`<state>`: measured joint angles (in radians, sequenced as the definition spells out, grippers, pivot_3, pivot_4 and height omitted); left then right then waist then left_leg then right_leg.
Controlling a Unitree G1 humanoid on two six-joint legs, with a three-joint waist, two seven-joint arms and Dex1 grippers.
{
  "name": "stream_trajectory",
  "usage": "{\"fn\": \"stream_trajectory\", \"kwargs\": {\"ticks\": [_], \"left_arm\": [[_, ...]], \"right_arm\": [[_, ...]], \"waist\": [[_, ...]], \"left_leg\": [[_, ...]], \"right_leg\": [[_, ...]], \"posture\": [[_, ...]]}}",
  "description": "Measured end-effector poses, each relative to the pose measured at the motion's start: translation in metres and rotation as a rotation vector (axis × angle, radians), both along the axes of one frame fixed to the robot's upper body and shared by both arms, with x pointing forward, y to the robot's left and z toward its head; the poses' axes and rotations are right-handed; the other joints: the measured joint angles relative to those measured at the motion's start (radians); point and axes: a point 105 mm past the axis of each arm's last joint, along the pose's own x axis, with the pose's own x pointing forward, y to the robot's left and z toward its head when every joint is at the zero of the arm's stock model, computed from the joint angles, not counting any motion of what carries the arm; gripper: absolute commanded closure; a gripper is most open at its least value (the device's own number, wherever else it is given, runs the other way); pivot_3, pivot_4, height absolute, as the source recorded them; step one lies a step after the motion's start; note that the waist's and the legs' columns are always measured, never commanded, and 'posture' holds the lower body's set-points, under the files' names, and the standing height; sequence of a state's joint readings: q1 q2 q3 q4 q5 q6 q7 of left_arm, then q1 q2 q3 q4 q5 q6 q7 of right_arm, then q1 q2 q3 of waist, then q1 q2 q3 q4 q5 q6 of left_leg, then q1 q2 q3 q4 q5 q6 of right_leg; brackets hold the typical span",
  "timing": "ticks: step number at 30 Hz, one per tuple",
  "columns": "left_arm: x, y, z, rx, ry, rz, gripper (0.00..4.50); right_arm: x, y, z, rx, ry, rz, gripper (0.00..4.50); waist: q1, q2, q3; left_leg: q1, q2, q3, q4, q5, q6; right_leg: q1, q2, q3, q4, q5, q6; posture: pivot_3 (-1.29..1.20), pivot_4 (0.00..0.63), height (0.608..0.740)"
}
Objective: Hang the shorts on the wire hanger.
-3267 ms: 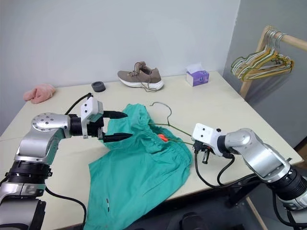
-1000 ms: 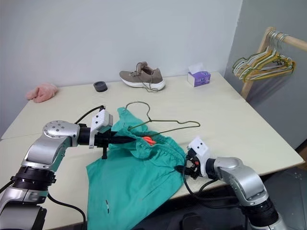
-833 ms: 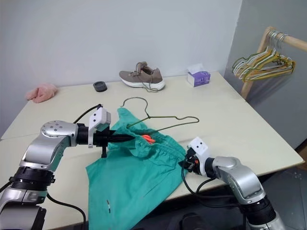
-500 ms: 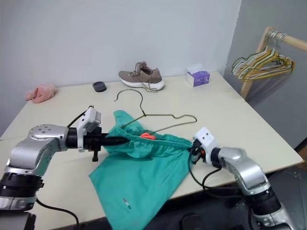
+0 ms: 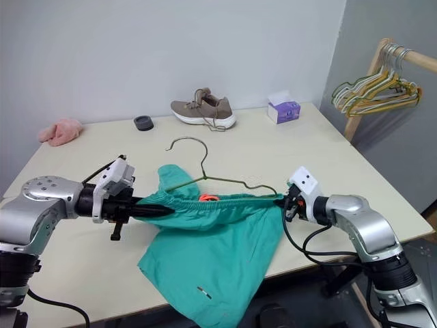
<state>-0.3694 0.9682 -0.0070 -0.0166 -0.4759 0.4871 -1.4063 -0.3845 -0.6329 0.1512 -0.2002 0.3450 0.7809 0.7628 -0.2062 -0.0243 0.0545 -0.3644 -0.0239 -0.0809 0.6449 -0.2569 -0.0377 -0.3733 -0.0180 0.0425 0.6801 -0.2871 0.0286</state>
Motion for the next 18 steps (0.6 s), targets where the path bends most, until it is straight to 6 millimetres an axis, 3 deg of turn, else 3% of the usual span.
{"fn": "stream_trajectory", "kwargs": {"ticks": [11,18], "left_arm": [[0.005,0.013,-0.013,0.115,-0.041,0.002,4.50],[0.012,0.014,-0.015,0.140,-0.064,0.019,4.50]], "right_arm": [[-0.006,-0.001,0.008,-0.016,-0.015,0.030,4.48],[-0.013,0.010,0.028,-0.093,-0.102,0.127,4.48]], "waist": [[0.006,0.001,0.000],[0.005,0.001,0.000]], "left_leg": [[0.000,0.000,0.000,0.000,0.000,0.000],[0.000,0.000,0.000,0.000,0.000,0.000]], "right_leg": [[0.000,0.000,0.000,0.000,0.000,0.000],[0.000,0.000,0.000,0.000,0.000,0.000]], "posture": [[-0.22,0.000,0.740],[-0.23,0.000,0.740]]}}
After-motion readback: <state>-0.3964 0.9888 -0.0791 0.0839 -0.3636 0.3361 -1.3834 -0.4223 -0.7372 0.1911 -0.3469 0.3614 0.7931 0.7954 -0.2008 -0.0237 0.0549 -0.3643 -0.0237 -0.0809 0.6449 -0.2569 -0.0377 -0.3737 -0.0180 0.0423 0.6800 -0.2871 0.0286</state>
